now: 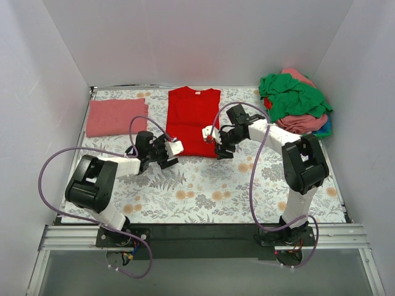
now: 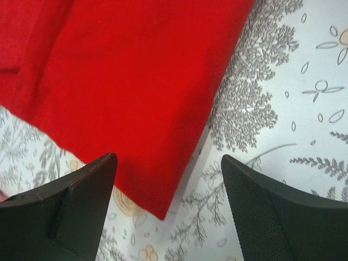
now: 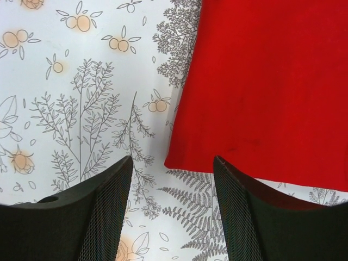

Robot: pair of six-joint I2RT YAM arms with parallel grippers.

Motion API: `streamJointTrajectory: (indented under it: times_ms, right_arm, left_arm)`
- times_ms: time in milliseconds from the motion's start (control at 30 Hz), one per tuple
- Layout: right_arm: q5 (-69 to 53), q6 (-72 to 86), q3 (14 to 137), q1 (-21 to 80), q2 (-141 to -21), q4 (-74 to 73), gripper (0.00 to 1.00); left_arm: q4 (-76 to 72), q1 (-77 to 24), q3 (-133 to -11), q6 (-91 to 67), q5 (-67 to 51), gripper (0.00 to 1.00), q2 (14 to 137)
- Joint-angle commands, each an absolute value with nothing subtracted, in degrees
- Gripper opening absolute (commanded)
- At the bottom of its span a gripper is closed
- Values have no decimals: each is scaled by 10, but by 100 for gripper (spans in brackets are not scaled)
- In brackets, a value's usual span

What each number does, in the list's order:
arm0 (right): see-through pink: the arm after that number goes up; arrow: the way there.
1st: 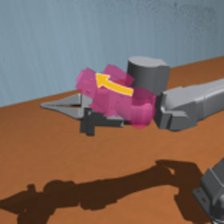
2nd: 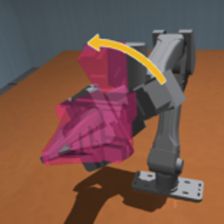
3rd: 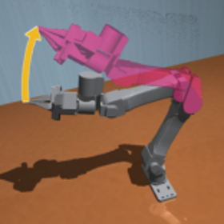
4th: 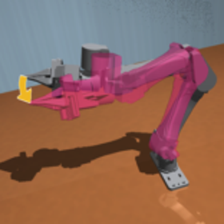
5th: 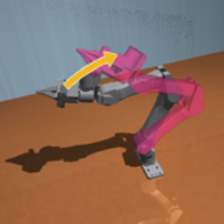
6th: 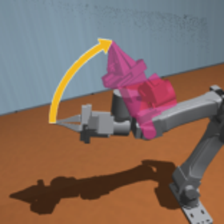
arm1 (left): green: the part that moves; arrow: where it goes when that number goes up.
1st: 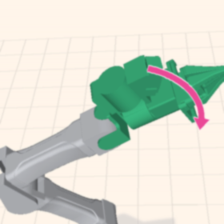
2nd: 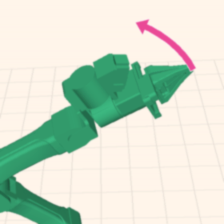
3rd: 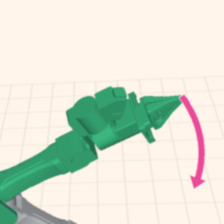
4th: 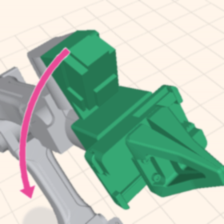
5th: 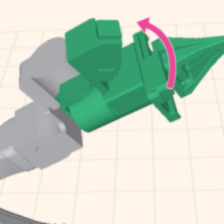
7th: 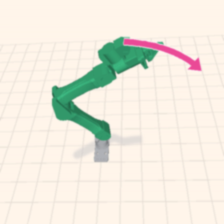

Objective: Fold and stack the t-shirts
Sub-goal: Fold the tshirt

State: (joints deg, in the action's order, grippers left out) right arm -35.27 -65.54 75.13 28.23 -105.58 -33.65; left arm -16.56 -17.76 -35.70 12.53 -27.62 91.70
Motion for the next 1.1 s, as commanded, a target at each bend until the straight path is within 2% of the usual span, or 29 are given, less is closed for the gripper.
streamJointTrajectory:
  times_ms: [0, 67, 167, 200, 433, 700, 800, 900, 1000, 1033, 1067]
  right_arm:
    - [-343, -652, 770, 289, -1068, -311, 68]
    - [-339, -651, 768, 293, -1071, -306, 68]
    - [-323, -650, 761, 302, -1075, -294, 68]
    - [-318, -648, 759, 306, -1078, -281, 68]
    - [-264, -632, 758, 334, -1108, -247, 70]
    - [-213, -561, 774, 354, -1147, -214, 69]
    - [-182, -531, 780, 355, -1167, -207, 65]
    - [-157, -520, 780, 355, -1173, -206, 57]
    - [-153, -512, 774, 354, -1173, -207, 38]
    - [-159, -507, 773, 354, -1172, -211, 27]
    - [-163, -506, 771, 354, -1171, -216, 21]
  left_arm:
    - [-175, -178, -376, 152, -258, 75, 937]
    - [-187, -178, -384, 153, -246, 72, 948]
    - [-202, -178, -393, 150, -228, 62, 973]
    - [-205, -178, -395, 150, -223, 55, 979]
    - [-231, -178, -367, 142, -226, 23, 972]
    - [-219, -178, -356, 132, -243, 17, 955]
    - [-216, -178, -348, 131, -243, 14, 945]
    - [-204, -178, -339, 142, -255, 7, 933]
    - [-193, -178, -333, 148, -271, 3, 922]
    - [-182, -179, -330, 150, -277, 2, 918]
    - [-178, -182, -329, 149, -279, 1, 915]
